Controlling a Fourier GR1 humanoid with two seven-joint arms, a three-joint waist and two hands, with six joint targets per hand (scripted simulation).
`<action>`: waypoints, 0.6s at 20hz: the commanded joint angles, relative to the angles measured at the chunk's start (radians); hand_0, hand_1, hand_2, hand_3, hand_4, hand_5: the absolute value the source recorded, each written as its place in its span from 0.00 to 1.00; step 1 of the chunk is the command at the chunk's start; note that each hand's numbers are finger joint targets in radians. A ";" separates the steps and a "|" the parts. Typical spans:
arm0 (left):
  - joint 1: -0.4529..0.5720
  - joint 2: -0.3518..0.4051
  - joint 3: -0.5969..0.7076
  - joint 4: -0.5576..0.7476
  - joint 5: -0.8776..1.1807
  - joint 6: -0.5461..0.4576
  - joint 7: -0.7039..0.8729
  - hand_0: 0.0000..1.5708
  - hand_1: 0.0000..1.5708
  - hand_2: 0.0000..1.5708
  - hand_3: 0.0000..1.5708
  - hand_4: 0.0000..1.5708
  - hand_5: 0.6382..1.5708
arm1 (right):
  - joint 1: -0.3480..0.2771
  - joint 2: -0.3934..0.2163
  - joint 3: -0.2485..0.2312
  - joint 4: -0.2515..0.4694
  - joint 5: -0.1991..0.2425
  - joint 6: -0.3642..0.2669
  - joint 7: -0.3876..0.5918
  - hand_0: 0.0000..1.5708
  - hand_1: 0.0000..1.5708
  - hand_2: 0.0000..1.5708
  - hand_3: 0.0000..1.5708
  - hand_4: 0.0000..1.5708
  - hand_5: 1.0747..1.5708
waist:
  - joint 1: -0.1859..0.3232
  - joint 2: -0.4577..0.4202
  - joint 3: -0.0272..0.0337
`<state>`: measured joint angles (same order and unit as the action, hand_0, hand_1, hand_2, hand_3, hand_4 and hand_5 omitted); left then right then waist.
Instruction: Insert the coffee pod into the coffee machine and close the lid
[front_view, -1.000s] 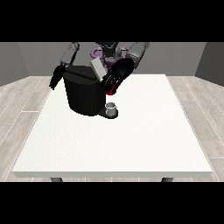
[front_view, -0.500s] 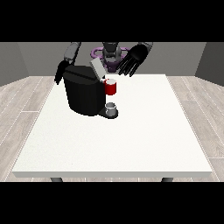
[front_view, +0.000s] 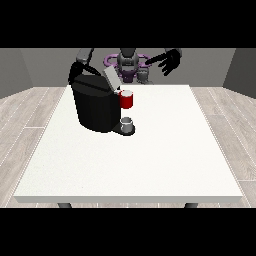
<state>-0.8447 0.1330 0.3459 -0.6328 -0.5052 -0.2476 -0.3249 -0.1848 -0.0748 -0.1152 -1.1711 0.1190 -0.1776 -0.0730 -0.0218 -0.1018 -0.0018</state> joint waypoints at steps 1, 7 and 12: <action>0.147 -0.095 0.056 0.018 0.092 -0.020 -0.007 0.00 0.00 0.00 0.00 0.25 1.00 | 0.035 -0.011 -0.001 -0.023 -0.016 0.027 0.013 0.00 0.00 0.00 0.00 0.00 1.00 | 0.075 -0.137 0.0010; 0.310 -0.110 0.024 0.014 0.090 -0.062 -0.025 0.00 0.00 0.00 0.00 0.28 1.00 | -0.025 -0.043 0.044 -0.119 -0.047 0.133 0.103 0.00 0.00 0.00 0.00 0.00 1.00 | 0.125 -0.232 0.0014; 0.355 -0.127 0.008 -0.070 0.118 -0.054 -0.010 0.00 0.00 0.00 0.00 0.26 1.00 | -0.060 -0.083 0.051 -0.149 -0.040 0.176 0.087 0.00 0.00 0.00 0.00 0.16 1.00 | 0.160 -0.202 0.0020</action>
<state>-0.5680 0.0411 0.3754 -0.6598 -0.4005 -0.2952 -0.3280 -0.2237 -0.1280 -0.0657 -1.3021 0.0706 -0.0204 -0.0066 0.0936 -0.2829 -0.0002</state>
